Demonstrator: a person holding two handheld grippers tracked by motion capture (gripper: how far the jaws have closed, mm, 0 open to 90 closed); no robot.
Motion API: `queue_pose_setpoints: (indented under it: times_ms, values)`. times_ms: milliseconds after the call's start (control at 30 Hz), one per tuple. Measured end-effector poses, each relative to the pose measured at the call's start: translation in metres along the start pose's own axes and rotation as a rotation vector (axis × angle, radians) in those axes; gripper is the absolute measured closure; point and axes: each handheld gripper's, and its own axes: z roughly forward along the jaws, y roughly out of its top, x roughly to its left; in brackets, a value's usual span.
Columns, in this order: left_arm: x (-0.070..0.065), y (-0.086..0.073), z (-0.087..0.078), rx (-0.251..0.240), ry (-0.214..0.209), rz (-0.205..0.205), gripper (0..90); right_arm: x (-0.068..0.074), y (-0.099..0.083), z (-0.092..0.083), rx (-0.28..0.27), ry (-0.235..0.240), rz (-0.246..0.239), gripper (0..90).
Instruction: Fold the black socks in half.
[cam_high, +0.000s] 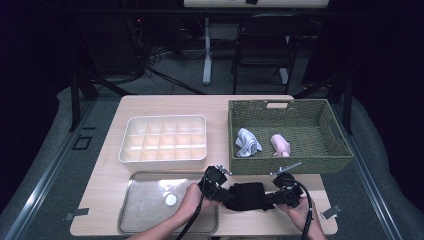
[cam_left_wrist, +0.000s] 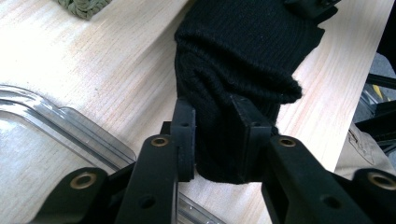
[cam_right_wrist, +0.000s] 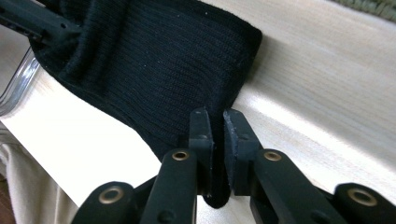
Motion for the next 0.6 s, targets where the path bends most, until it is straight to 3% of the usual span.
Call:
queue_pose_setpoints:
  times_ms: [167,300,400,600]
  values:
    - [0.002,0.000,0.001,-0.014,-0.015,-0.016,74.4,0.013,0.004,-0.017,-0.042,-0.044,-0.055,84.3]
    - [0.003,0.001,0.002,-0.022,-0.013,-0.019,74.4,0.033,0.008,-0.028,-0.089,-0.055,-0.126,84.3]
    - [0.003,0.001,0.003,-0.023,-0.013,-0.022,74.3,0.050,0.012,-0.027,-0.107,-0.065,-0.198,84.3]
    - [0.003,0.001,0.003,-0.027,-0.015,-0.022,73.4,0.073,0.019,-0.012,-0.081,-0.054,-0.274,84.3]
